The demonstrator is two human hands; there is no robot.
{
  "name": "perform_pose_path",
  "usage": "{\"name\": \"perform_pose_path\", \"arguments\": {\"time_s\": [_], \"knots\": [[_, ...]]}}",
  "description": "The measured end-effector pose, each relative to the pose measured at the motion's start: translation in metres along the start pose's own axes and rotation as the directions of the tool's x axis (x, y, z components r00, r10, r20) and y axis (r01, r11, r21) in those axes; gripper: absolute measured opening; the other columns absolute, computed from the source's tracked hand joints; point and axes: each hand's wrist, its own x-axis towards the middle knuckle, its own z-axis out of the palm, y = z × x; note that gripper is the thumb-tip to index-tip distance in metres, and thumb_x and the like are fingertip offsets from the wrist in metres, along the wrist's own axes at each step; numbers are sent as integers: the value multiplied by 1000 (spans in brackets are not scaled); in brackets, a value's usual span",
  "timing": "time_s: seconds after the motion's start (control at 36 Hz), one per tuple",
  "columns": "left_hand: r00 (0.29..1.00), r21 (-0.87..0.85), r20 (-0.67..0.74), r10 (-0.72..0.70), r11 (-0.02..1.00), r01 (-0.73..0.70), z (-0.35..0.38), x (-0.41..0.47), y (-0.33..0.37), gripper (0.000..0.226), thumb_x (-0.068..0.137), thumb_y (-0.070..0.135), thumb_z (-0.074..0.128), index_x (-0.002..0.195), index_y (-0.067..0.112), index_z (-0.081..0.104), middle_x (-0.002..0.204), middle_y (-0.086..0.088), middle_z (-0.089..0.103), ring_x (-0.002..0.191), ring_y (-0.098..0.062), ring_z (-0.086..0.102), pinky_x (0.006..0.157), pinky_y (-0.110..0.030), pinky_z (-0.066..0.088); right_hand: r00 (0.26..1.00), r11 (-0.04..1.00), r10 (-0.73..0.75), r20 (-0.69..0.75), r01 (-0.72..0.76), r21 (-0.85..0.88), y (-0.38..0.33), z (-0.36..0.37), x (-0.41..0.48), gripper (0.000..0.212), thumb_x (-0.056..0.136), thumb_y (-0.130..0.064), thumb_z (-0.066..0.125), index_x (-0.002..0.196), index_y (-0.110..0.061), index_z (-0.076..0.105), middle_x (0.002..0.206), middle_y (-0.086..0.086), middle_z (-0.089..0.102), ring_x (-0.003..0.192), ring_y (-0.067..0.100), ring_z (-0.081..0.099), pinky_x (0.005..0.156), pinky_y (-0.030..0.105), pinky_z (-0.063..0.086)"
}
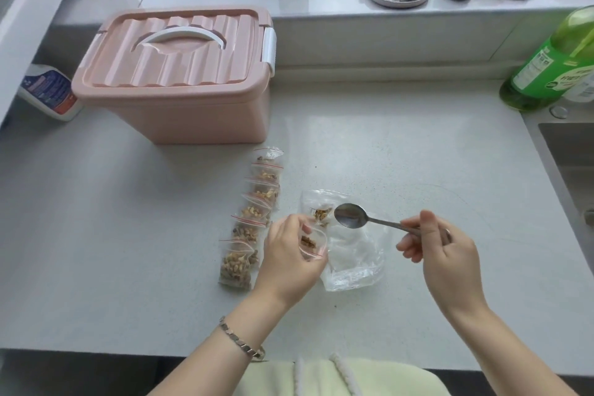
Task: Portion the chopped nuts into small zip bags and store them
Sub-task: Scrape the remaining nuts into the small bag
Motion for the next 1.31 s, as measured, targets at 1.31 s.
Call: {"name": "perform_pose_path", "arguments": {"time_s": [1.31], "knots": [[976,-152,131,-173,969,192,9,34,-34,29,81,11,65,76,21,39,127,13,48,101,6,48,73,-4,34,799,749,551,243,-601,278,70,14,33,37,98,-34,36,88,-8,62,63,7,67,51,9,61,53,17,52]]}}
